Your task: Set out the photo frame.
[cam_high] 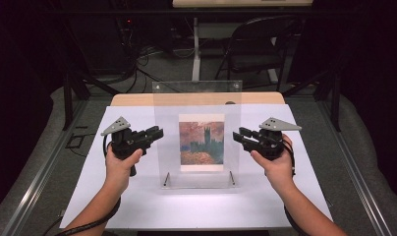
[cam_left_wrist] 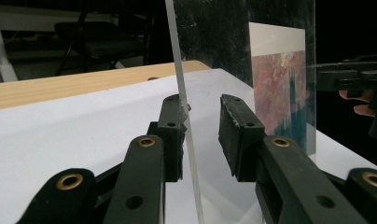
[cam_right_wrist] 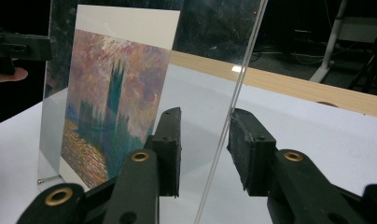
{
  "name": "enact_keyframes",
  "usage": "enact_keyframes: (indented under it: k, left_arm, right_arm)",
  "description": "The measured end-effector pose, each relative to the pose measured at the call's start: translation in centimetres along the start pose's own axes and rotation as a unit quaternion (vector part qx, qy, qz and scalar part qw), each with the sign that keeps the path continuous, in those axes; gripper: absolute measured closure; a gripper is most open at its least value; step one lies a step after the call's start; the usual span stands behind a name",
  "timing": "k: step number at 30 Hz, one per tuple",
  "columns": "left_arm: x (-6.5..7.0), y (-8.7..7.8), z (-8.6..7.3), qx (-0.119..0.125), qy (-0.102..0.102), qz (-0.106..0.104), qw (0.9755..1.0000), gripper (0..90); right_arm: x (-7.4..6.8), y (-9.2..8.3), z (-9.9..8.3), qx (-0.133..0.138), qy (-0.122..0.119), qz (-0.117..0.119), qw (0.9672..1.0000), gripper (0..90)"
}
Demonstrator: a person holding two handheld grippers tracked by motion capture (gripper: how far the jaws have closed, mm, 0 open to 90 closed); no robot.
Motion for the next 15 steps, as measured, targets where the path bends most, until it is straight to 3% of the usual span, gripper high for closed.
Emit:
enact_keyframes:
  k: [15]
  left_arm:
    - [1.2, -1.1, -0.6, 0.012, 0.006, -0.008, 0.9999, 71.6]
  right_arm:
    - [-0.9, -1.4, -0.4, 0.028, 0.019, 0.016, 0.9993, 67.3]
Point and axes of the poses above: each handheld gripper's, and its own axes: y roughly forward along the jaws, z roughly out of its top, x roughly to its right, the point moved 9 cm from there along y, roughly forward along the jaws, and after that the axes turned 5 degrees about -y, right-handed, at the moved point
